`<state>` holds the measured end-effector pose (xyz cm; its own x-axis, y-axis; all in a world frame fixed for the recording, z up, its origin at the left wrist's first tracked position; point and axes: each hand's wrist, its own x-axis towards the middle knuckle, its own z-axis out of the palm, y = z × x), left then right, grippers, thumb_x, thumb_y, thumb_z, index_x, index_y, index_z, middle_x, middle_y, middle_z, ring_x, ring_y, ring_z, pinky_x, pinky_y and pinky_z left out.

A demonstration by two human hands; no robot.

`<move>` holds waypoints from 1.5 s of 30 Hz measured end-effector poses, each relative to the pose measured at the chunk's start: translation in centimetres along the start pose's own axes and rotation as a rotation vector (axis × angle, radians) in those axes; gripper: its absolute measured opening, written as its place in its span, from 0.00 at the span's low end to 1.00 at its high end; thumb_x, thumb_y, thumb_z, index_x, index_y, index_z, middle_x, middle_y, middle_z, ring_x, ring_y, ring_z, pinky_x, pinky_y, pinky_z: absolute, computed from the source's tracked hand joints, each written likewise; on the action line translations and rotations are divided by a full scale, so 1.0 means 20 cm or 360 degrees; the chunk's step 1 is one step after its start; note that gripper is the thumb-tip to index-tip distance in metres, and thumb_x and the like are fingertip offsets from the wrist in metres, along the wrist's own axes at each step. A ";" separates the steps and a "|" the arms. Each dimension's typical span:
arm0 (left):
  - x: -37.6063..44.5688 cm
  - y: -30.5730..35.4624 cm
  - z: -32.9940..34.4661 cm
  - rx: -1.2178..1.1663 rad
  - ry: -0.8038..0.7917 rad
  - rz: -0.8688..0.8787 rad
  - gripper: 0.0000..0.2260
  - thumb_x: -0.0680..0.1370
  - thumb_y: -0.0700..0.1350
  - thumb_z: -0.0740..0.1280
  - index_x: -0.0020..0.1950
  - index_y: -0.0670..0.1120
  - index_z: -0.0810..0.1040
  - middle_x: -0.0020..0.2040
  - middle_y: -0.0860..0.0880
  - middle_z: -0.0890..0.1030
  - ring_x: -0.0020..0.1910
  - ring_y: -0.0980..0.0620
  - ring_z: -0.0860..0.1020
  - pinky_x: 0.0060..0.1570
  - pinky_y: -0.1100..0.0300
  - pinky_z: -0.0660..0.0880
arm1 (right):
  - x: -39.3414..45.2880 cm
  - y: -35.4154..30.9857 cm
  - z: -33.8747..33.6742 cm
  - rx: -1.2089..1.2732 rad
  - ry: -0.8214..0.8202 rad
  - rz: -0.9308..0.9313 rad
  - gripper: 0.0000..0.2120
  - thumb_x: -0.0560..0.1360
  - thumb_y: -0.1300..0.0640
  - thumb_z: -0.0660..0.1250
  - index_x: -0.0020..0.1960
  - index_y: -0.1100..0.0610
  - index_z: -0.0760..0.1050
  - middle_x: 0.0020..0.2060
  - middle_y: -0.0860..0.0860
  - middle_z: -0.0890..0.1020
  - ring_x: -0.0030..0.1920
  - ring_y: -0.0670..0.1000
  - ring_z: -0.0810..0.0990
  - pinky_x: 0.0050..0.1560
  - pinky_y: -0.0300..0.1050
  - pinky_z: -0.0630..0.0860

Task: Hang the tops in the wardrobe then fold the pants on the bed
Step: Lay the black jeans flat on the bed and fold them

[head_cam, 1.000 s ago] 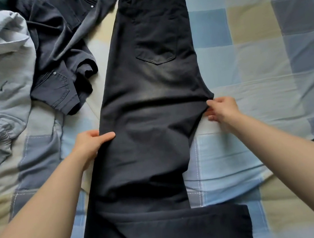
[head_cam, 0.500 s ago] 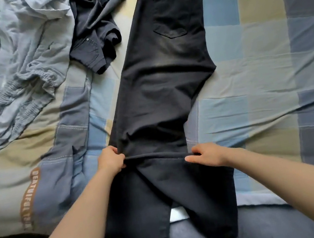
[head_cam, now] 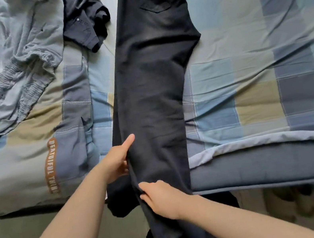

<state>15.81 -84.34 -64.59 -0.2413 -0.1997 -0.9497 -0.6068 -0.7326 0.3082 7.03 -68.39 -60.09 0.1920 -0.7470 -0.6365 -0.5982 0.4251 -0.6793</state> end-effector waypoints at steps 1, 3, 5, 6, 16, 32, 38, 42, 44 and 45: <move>-0.01 -0.06 -0.03 0.0107 0.0070 0.0052 0.16 0.75 0.56 0.71 0.53 0.45 0.81 0.45 0.48 0.86 0.42 0.49 0.85 0.40 0.57 0.80 | 0.02 -0.05 0.09 0.0014 0.0014 0.0052 0.09 0.82 0.56 0.54 0.59 0.59 0.66 0.51 0.65 0.77 0.49 0.67 0.74 0.45 0.54 0.69; -0.02 -0.19 -0.10 0.0429 0.0272 0.0110 0.06 0.75 0.43 0.73 0.48 0.43 0.80 0.39 0.47 0.85 0.36 0.50 0.82 0.35 0.59 0.77 | 0.05 -0.16 0.23 -0.0003 -0.0045 0.0170 0.18 0.81 0.61 0.55 0.70 0.58 0.62 0.54 0.65 0.77 0.51 0.67 0.75 0.48 0.55 0.71; -0.02 -0.30 -0.17 0.0560 0.0360 0.0142 0.02 0.75 0.36 0.70 0.44 0.41 0.80 0.36 0.46 0.82 0.33 0.50 0.78 0.32 0.60 0.75 | 0.09 -0.18 0.31 -0.0071 -0.0208 0.0152 0.17 0.80 0.63 0.54 0.68 0.64 0.66 0.56 0.64 0.77 0.56 0.65 0.75 0.53 0.54 0.72; -0.02 -0.35 -0.22 0.0579 0.0383 0.0163 0.02 0.75 0.34 0.69 0.43 0.40 0.80 0.36 0.45 0.81 0.33 0.48 0.77 0.33 0.59 0.75 | 0.11 -0.18 0.32 -0.0123 -0.0252 0.0127 0.15 0.80 0.63 0.54 0.63 0.66 0.71 0.56 0.64 0.77 0.57 0.64 0.75 0.56 0.53 0.71; 0.02 -0.57 -0.41 0.0498 0.0371 0.0306 0.07 0.77 0.40 0.65 0.38 0.46 0.78 0.28 0.53 0.75 0.29 0.51 0.69 0.35 0.58 0.68 | 0.14 0.47 0.14 0.0992 0.0988 0.1341 0.25 0.77 0.51 0.65 0.69 0.61 0.64 0.64 0.58 0.72 0.63 0.59 0.72 0.62 0.48 0.69; 0.06 -0.61 -0.42 0.0512 0.0164 0.0352 0.06 0.77 0.47 0.70 0.50 0.47 0.84 0.46 0.48 0.85 0.41 0.52 0.80 0.43 0.57 0.76 | 0.14 0.46 0.27 0.1593 0.0896 0.1062 0.12 0.74 0.44 0.67 0.53 0.44 0.67 0.30 0.48 0.69 0.20 0.44 0.62 0.27 0.40 0.56; 0.07 -0.63 -0.38 0.0494 0.0270 0.0350 0.12 0.76 0.49 0.71 0.47 0.40 0.83 0.40 0.47 0.82 0.38 0.50 0.77 0.42 0.57 0.72 | 0.12 0.46 0.27 0.1520 0.0702 0.0996 0.12 0.78 0.48 0.64 0.57 0.51 0.77 0.44 0.45 0.82 0.42 0.46 0.78 0.49 0.49 0.76; 0.00 -0.63 -0.38 0.0279 0.0214 0.0429 0.10 0.71 0.50 0.75 0.45 0.44 0.85 0.42 0.47 0.86 0.39 0.50 0.80 0.42 0.56 0.75 | 0.02 0.50 0.23 0.1654 0.0679 0.0860 0.10 0.78 0.54 0.64 0.52 0.59 0.79 0.36 0.47 0.82 0.35 0.45 0.79 0.49 0.49 0.77; -0.04 -0.64 -0.36 0.0180 0.0086 0.0414 0.16 0.68 0.52 0.77 0.48 0.42 0.85 0.47 0.43 0.86 0.43 0.49 0.82 0.47 0.53 0.76 | -0.06 0.53 0.22 0.1867 0.0814 0.0790 0.09 0.78 0.54 0.65 0.51 0.58 0.80 0.43 0.49 0.85 0.42 0.46 0.83 0.47 0.44 0.76; -0.05 -0.64 -0.33 0.0209 0.0038 0.0416 0.15 0.69 0.51 0.77 0.49 0.42 0.85 0.48 0.43 0.86 0.44 0.49 0.82 0.49 0.53 0.76 | -0.10 0.55 0.22 0.1882 0.0907 0.0771 0.10 0.77 0.53 0.64 0.51 0.57 0.81 0.48 0.49 0.86 0.47 0.47 0.83 0.50 0.44 0.75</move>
<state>28.78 -79.01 -67.96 -0.3853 -0.3868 -0.8378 -0.6199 -0.5640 0.5455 3.44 -60.00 -67.87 -0.3515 -0.3846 -0.8535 0.5438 0.6583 -0.5205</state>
